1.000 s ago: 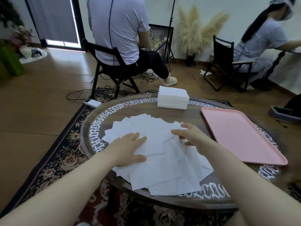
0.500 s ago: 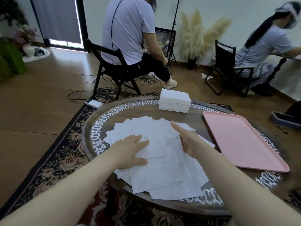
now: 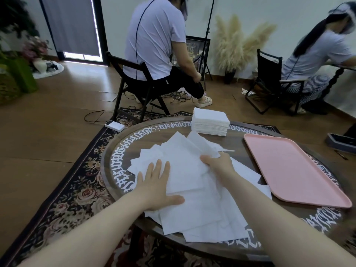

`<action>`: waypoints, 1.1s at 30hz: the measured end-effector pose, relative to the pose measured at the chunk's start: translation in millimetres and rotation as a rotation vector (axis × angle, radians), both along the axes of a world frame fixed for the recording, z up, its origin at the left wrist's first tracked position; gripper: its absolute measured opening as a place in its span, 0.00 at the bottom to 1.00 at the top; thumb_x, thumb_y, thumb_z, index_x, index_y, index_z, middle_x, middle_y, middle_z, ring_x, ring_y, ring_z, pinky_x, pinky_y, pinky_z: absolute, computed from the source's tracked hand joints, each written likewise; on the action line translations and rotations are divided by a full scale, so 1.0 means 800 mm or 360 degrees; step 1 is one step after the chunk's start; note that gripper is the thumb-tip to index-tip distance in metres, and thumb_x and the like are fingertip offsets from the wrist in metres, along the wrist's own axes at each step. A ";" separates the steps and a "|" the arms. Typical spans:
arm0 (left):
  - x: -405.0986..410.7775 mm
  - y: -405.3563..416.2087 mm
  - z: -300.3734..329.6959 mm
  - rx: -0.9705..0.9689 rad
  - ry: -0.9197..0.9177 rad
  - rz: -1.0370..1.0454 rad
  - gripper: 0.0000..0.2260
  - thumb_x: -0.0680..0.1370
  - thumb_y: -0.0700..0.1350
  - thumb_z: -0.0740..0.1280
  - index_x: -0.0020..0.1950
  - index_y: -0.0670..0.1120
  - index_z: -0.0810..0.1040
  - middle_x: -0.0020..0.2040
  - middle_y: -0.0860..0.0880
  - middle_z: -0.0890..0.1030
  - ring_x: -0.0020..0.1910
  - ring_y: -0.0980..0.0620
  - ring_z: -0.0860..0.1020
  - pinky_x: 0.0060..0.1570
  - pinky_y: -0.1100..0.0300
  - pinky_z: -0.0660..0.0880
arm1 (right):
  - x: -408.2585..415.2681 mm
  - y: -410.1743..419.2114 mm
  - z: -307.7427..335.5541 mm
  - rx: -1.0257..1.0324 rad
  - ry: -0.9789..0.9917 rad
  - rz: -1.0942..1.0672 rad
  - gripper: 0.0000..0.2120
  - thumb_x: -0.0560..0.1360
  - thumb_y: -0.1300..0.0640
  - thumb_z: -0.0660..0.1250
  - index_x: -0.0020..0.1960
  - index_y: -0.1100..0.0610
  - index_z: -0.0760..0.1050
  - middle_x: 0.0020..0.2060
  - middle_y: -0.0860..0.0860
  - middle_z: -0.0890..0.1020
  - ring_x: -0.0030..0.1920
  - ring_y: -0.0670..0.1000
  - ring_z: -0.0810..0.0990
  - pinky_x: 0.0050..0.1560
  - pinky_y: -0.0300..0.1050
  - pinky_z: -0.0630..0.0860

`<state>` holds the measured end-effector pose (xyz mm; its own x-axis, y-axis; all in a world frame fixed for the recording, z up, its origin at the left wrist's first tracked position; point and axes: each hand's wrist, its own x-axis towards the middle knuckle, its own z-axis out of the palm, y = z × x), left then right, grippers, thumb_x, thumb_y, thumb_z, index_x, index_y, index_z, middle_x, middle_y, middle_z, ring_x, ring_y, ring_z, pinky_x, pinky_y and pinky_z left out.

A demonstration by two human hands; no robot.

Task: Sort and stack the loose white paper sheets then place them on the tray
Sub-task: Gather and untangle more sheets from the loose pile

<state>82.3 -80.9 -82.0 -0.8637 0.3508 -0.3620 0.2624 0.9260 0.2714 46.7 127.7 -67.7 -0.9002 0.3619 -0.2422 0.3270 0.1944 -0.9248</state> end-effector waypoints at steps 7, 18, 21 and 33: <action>0.012 0.009 -0.010 0.0022 0.0027 0.0001 0.50 0.74 0.72 0.58 0.76 0.50 0.26 0.76 0.48 0.25 0.76 0.45 0.29 0.75 0.40 0.36 | 0.004 0.014 0.013 0.0213 0.0181 -0.0033 0.11 0.74 0.59 0.71 0.49 0.69 0.79 0.47 0.64 0.83 0.47 0.61 0.83 0.45 0.52 0.77; 0.009 0.009 -0.015 0.0116 0.0132 -0.0002 0.55 0.70 0.74 0.62 0.74 0.51 0.24 0.75 0.49 0.24 0.75 0.48 0.27 0.74 0.42 0.31 | 0.022 0.011 -0.004 -0.0056 -0.0106 0.0152 0.05 0.74 0.60 0.71 0.47 0.59 0.75 0.42 0.55 0.83 0.39 0.52 0.83 0.37 0.44 0.80; 0.009 0.009 -0.022 0.0112 0.0082 0.0045 0.55 0.70 0.75 0.61 0.74 0.51 0.24 0.75 0.48 0.24 0.75 0.47 0.26 0.73 0.41 0.29 | 0.014 0.003 -0.005 0.0188 0.0028 0.0099 0.06 0.75 0.57 0.69 0.43 0.58 0.74 0.44 0.55 0.81 0.43 0.53 0.80 0.39 0.45 0.75; 0.006 0.007 -0.026 0.0079 0.0033 0.0085 0.55 0.68 0.77 0.59 0.76 0.52 0.27 0.76 0.49 0.26 0.75 0.48 0.26 0.72 0.42 0.29 | 0.031 0.060 0.058 0.0227 0.0367 -0.0170 0.09 0.78 0.56 0.67 0.54 0.62 0.76 0.50 0.57 0.82 0.50 0.58 0.81 0.51 0.54 0.78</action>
<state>87.4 -75.0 -102.8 -0.8888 0.3209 -0.3273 0.2187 0.9244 0.3124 71.6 175.3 -21.5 -0.8805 0.4733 0.0247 0.1367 0.3034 -0.9430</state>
